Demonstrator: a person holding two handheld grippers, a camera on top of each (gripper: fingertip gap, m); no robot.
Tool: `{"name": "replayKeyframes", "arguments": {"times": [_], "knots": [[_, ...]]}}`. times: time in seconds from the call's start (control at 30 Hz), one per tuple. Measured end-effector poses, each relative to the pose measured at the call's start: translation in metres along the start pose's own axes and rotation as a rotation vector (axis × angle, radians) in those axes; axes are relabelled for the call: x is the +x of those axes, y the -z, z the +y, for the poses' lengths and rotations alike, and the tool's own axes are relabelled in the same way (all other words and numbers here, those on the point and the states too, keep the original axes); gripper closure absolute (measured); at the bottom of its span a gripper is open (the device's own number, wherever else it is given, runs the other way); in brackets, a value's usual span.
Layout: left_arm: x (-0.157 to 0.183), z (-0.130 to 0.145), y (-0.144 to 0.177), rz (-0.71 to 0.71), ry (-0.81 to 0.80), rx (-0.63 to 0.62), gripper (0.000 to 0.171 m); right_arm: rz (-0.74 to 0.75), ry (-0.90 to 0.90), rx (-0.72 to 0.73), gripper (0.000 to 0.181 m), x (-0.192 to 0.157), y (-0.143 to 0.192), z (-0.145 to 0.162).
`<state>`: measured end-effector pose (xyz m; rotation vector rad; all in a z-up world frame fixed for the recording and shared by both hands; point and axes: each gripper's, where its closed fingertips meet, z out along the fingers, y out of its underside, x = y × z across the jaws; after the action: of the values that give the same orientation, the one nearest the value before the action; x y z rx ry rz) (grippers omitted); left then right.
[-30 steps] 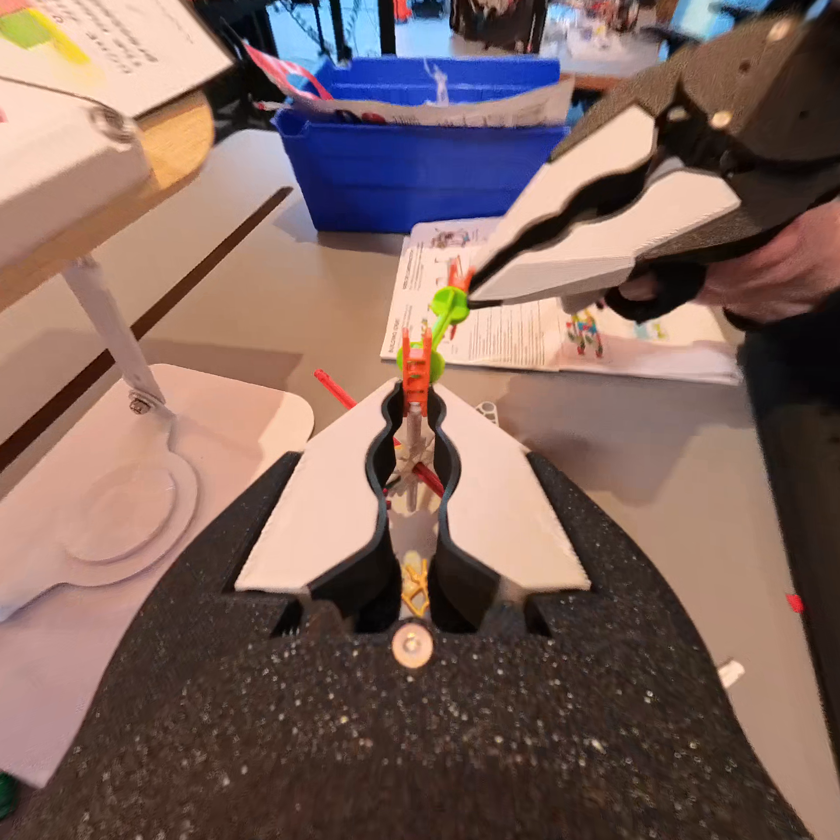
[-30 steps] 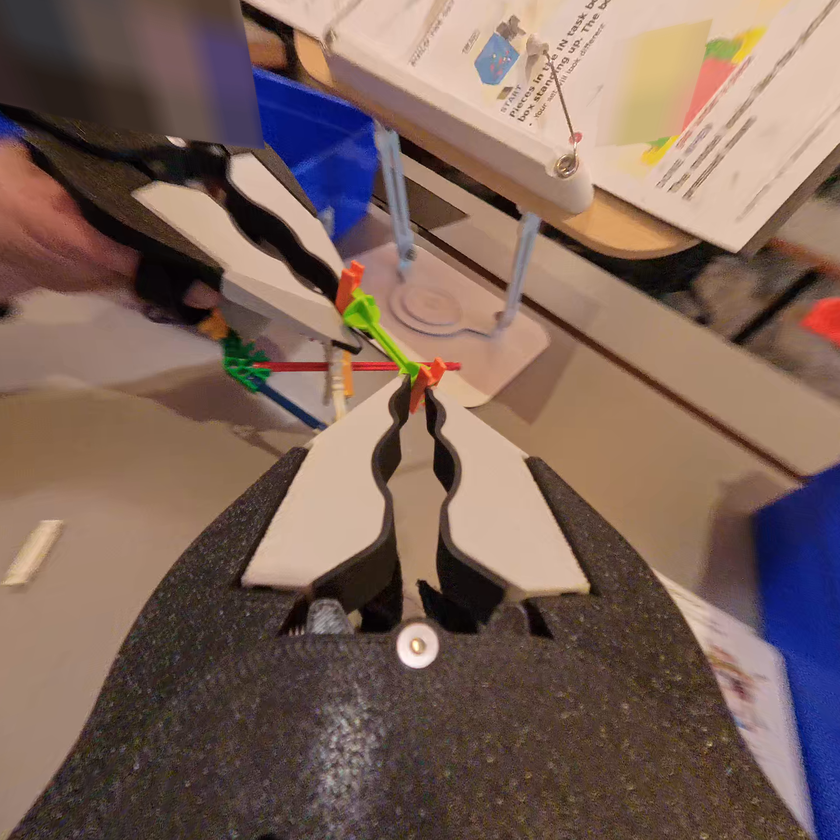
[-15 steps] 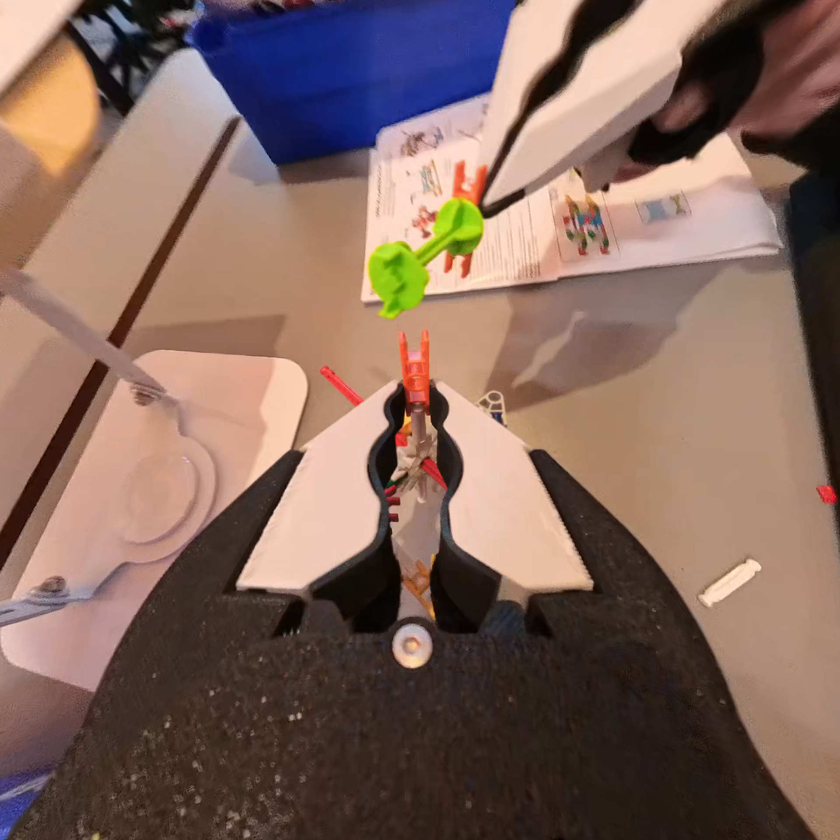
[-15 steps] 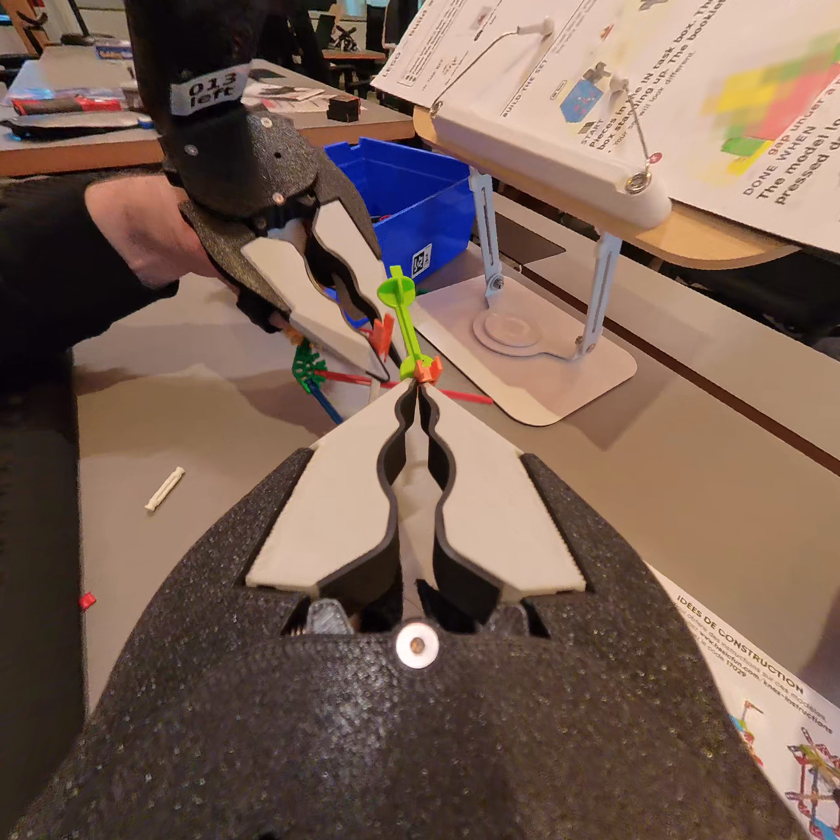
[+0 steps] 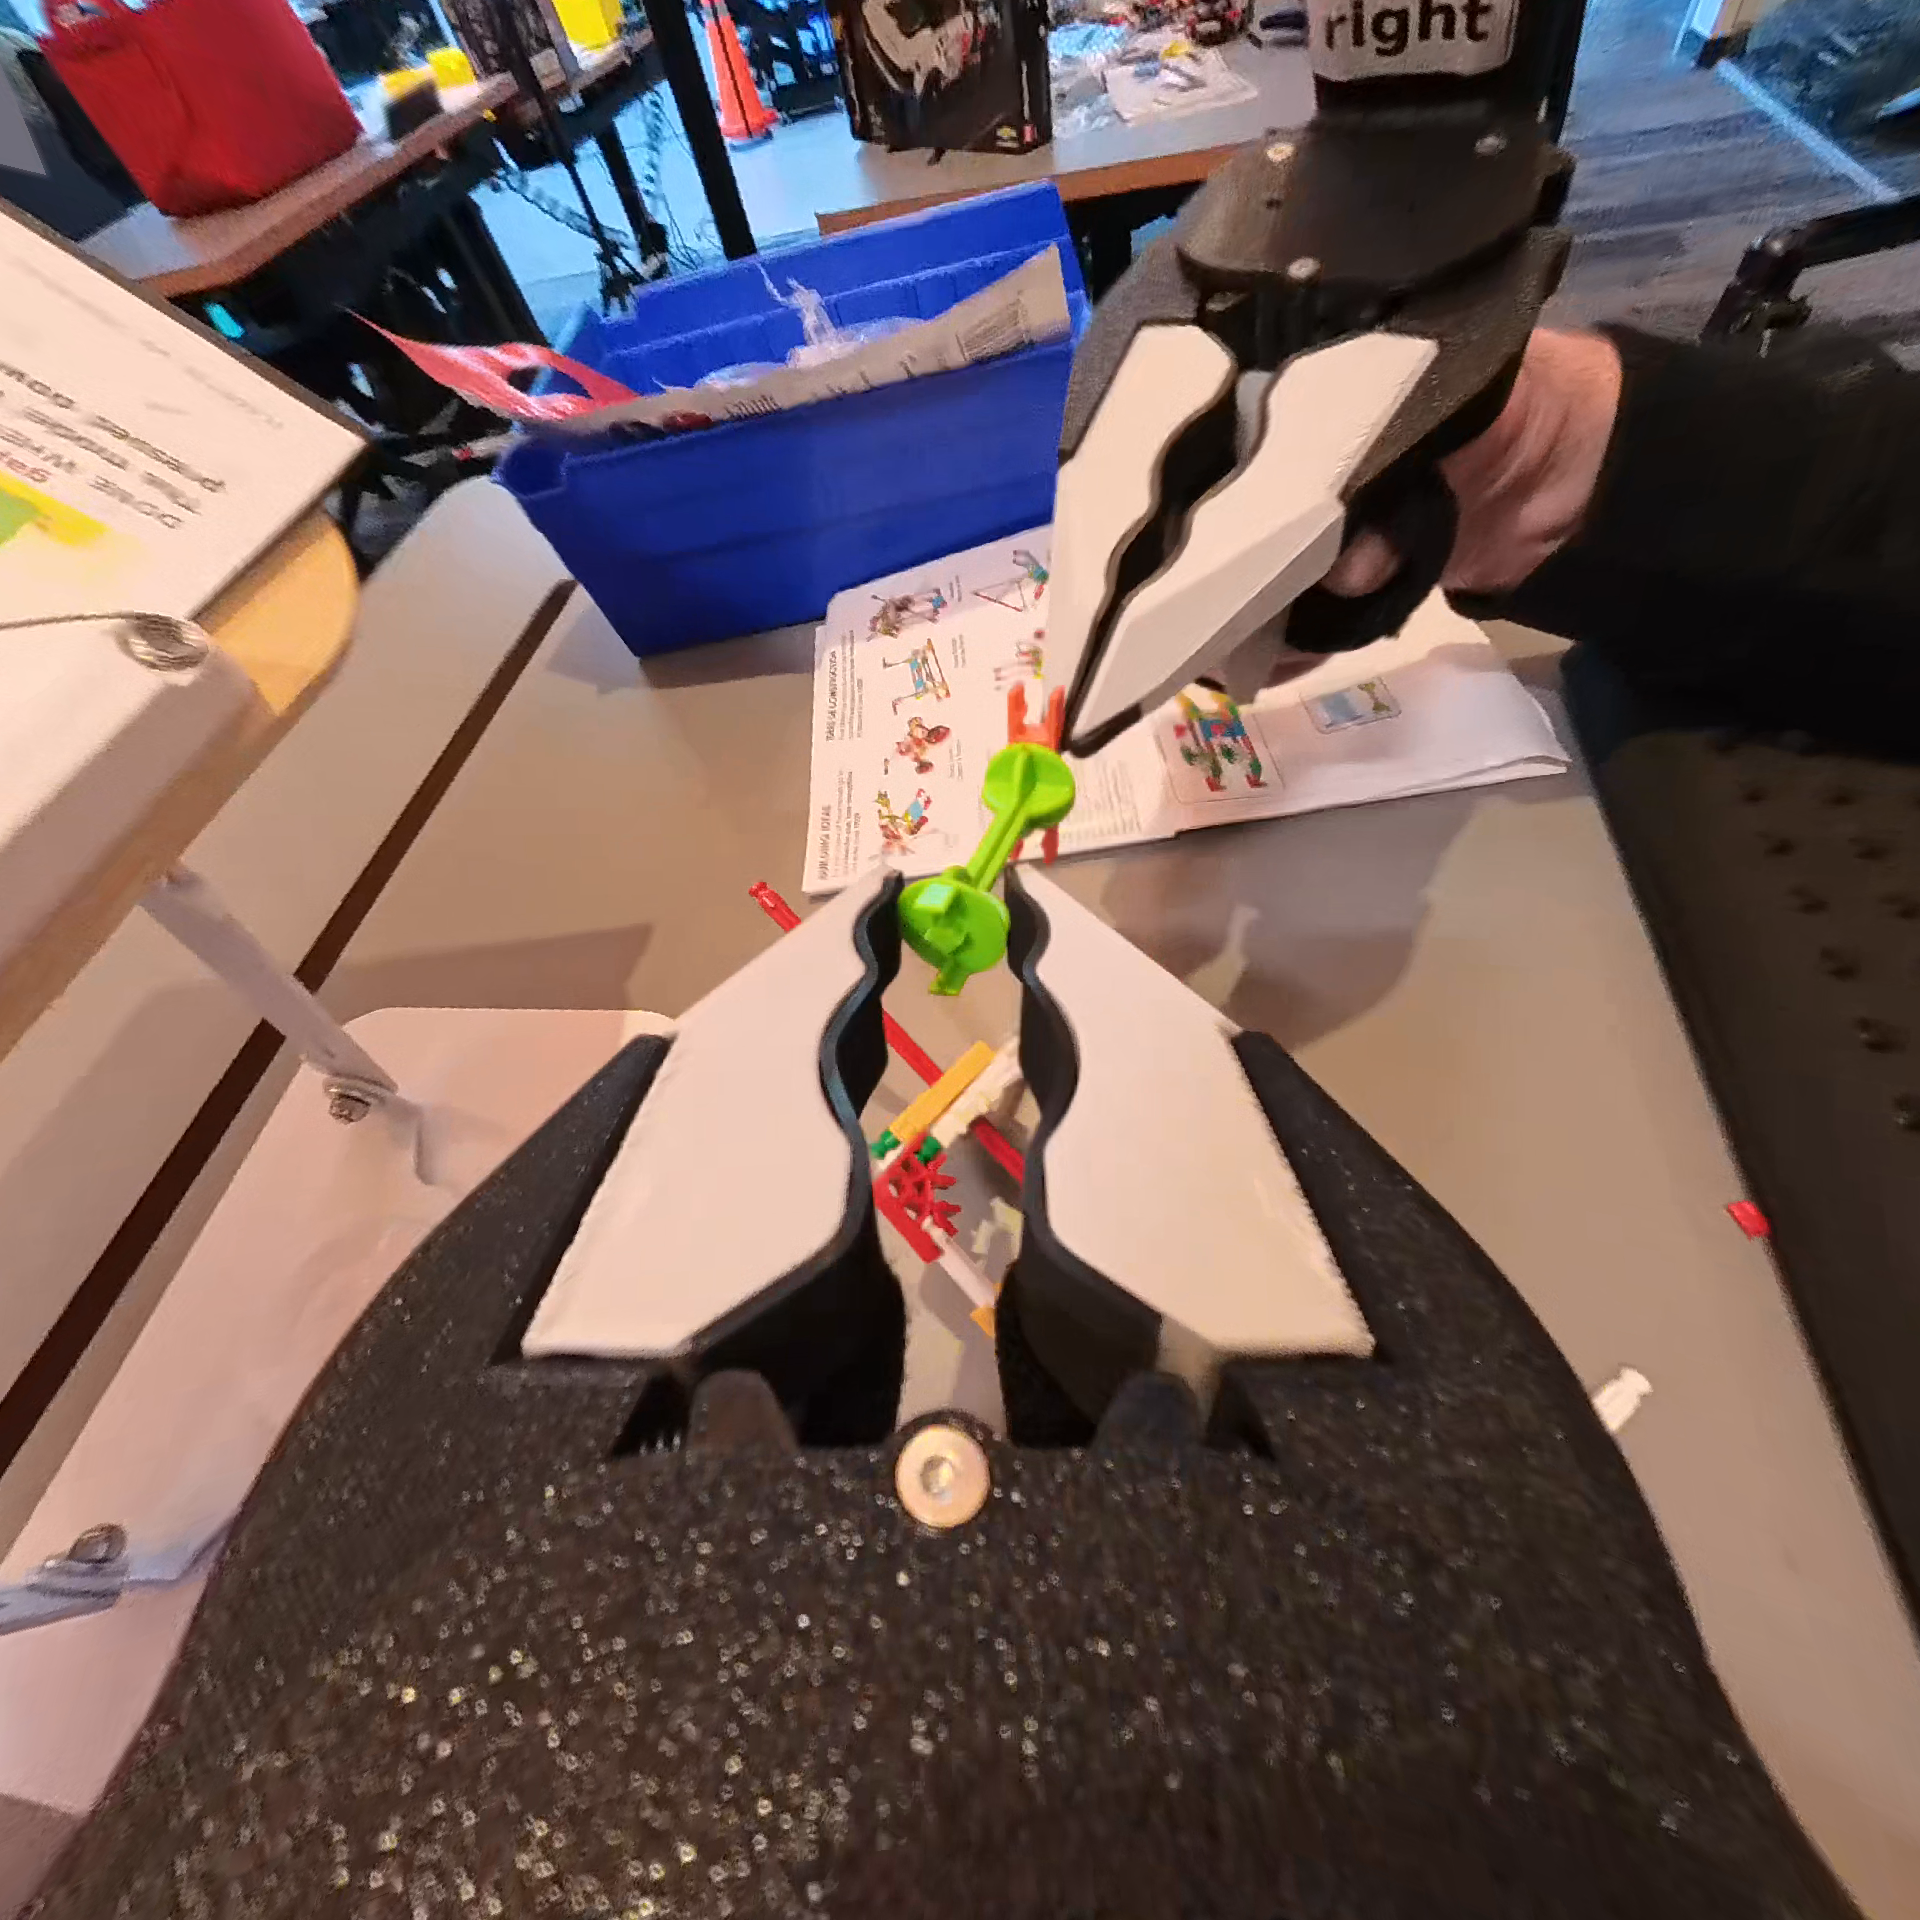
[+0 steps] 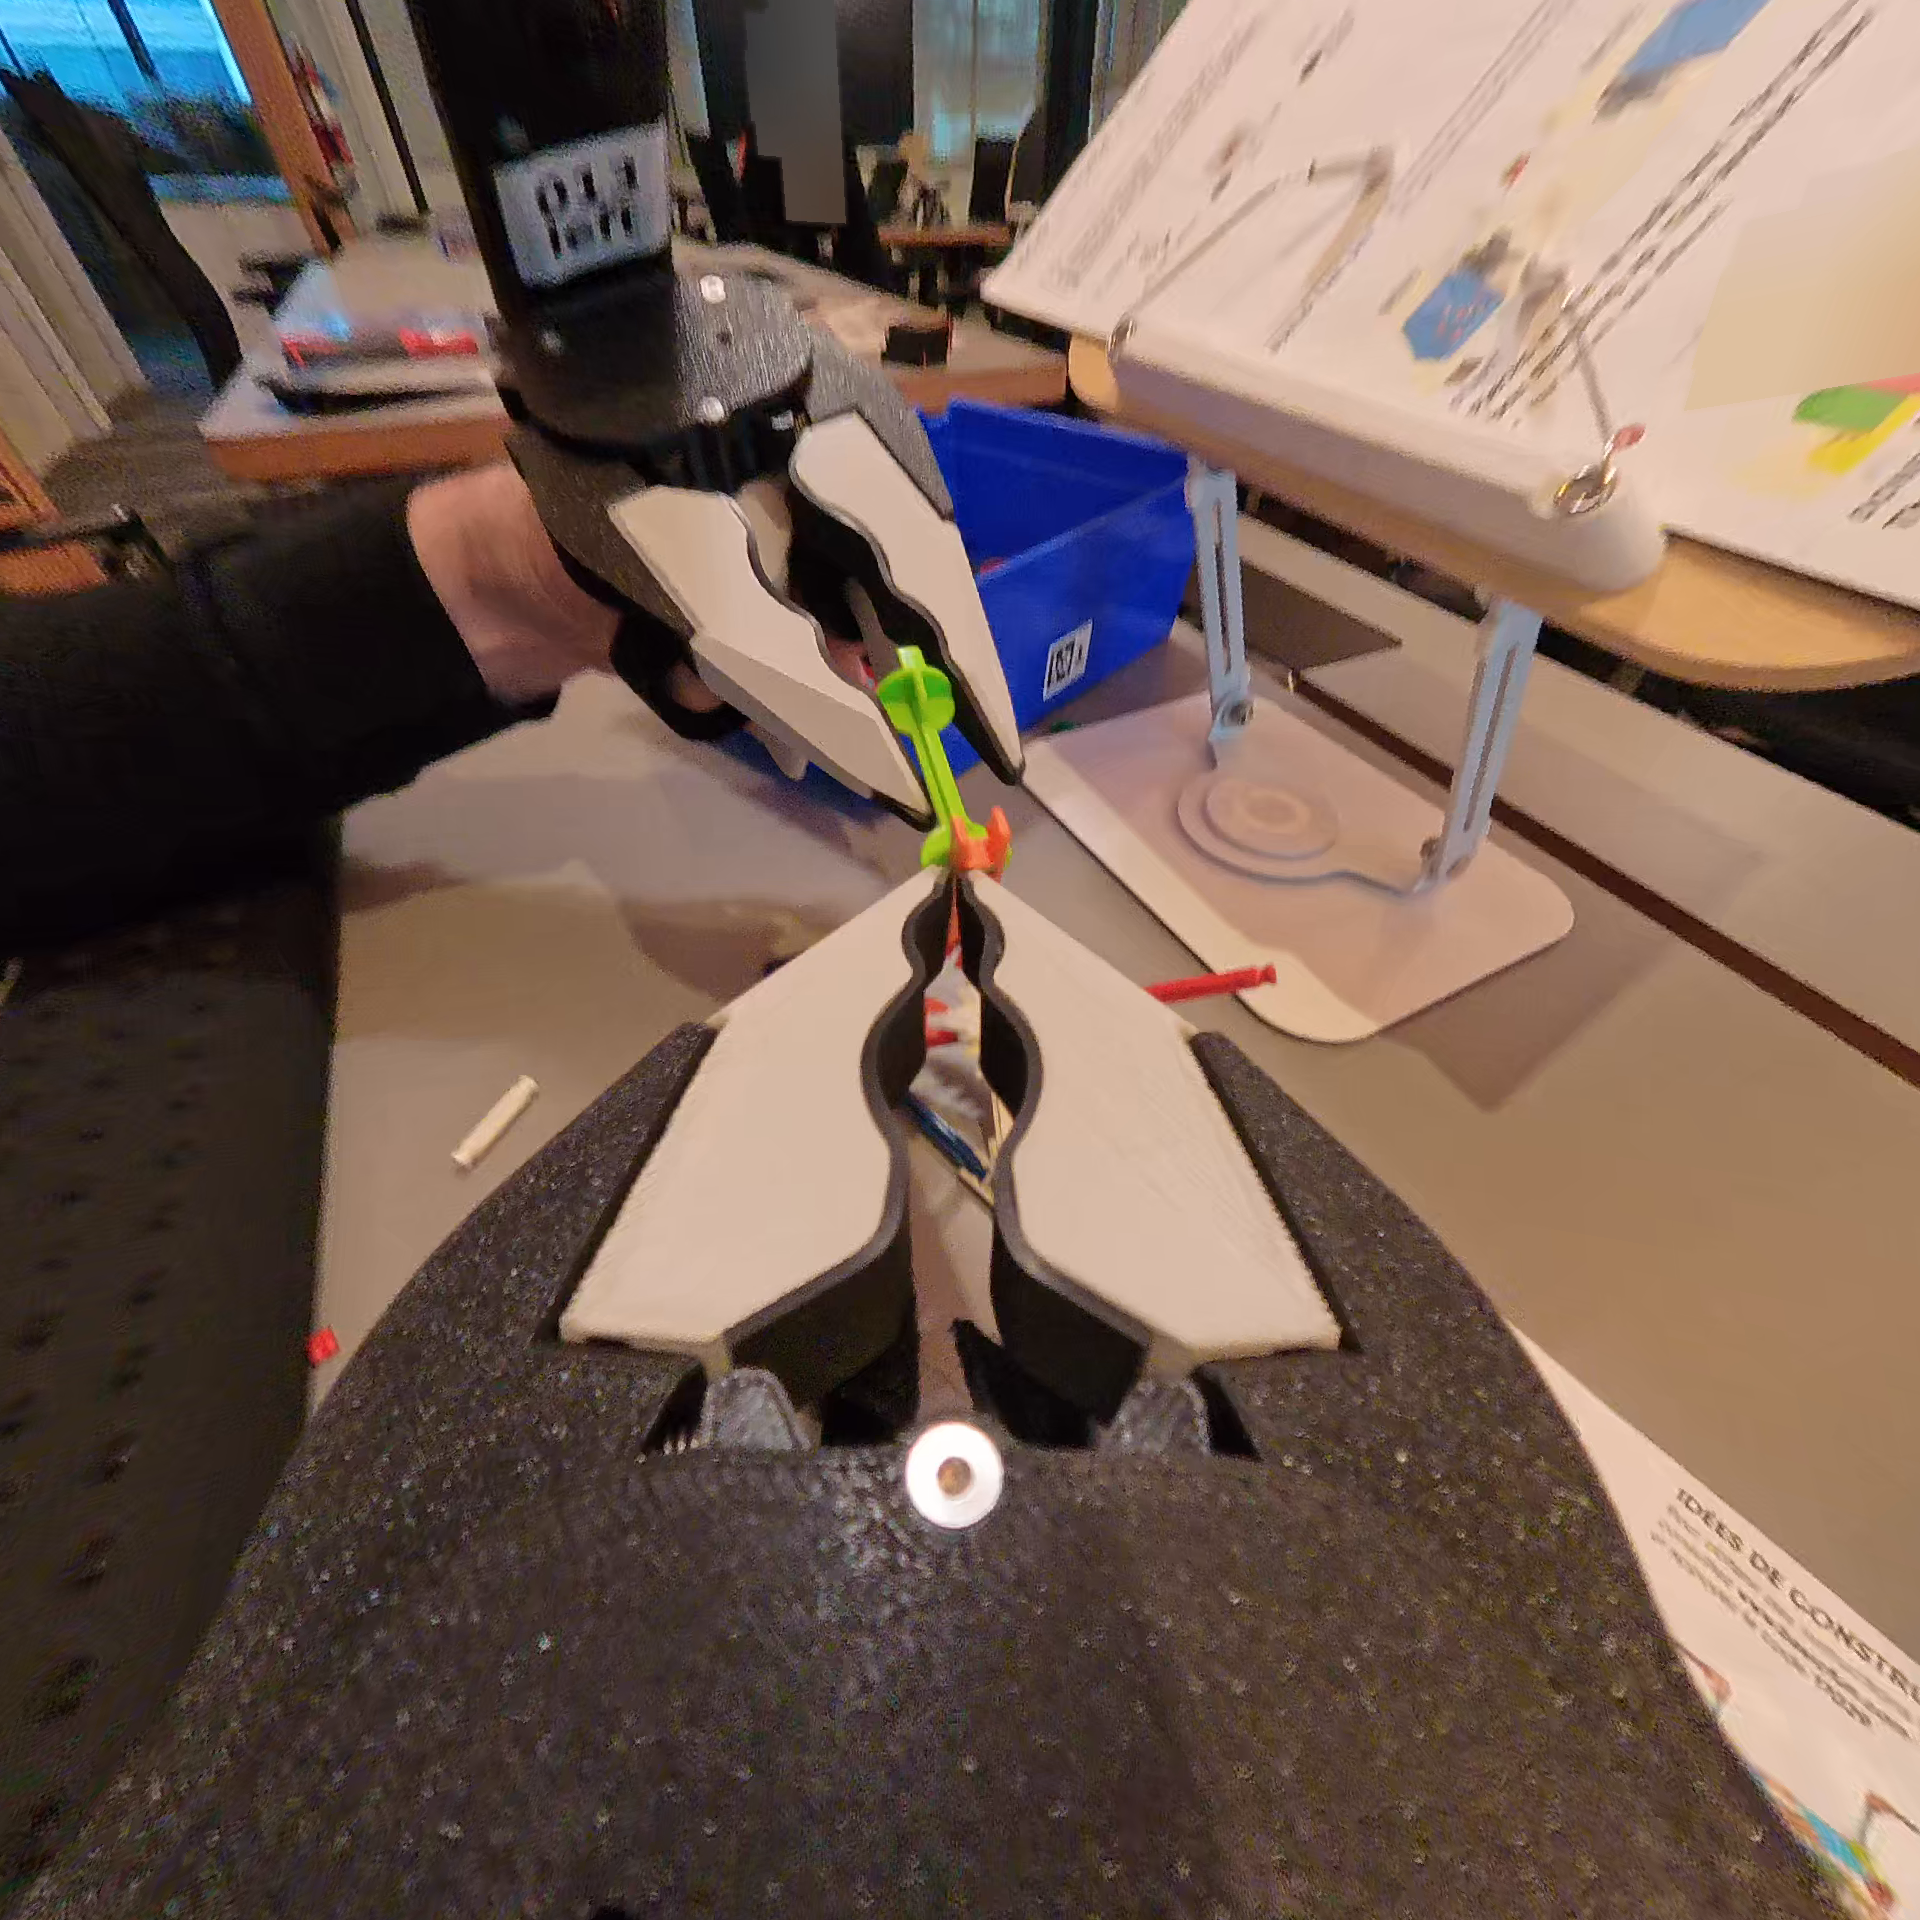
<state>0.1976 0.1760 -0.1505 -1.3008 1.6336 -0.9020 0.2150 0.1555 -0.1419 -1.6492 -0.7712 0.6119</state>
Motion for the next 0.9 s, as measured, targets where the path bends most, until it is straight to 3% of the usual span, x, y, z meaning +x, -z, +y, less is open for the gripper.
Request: {"name": "replayKeyframes", "arguments": {"times": [0.13,0.23,0.33,0.5,0.67,0.77,0.83,0.9], "knots": [[0.003,-0.014,0.009,0.035,0.035,0.076,0.154,-0.018,-0.029,0.072,0.144,-0.002,0.004,-0.014],[0.01,-0.023,0.011,0.093,0.064,0.132,0.155,-0.033,0.012,0.057,0.149,-0.01,-0.002,-0.012],[0.013,-0.028,0.011,0.13,0.107,0.171,0.155,-0.01,0.073,0.04,0.171,-0.015,-0.006,-0.012],[0.013,-0.031,0.017,0.136,0.067,0.205,0.155,0.012,0.131,0.05,0.175,-0.018,-0.007,-0.018],[0.011,-0.039,0.027,0.133,0.051,0.26,0.155,-0.037,0.073,0.148,0.174,-0.024,0.0,-0.034],[-0.028,-0.057,0.085,0.025,0.157,0.468,0.157,-0.023,-0.019,0.318,0.176,-0.007,0.036,-0.057],[-0.024,-0.061,0.097,-0.009,0.099,0.436,0.156,-0.011,-0.007,0.259,0.175,-0.004,0.029,-0.048],[-0.023,-0.044,0.082,-0.046,0.065,0.245,0.155,-0.029,0.013,0.145,0.175,-0.012,0.006,-0.029]]}}
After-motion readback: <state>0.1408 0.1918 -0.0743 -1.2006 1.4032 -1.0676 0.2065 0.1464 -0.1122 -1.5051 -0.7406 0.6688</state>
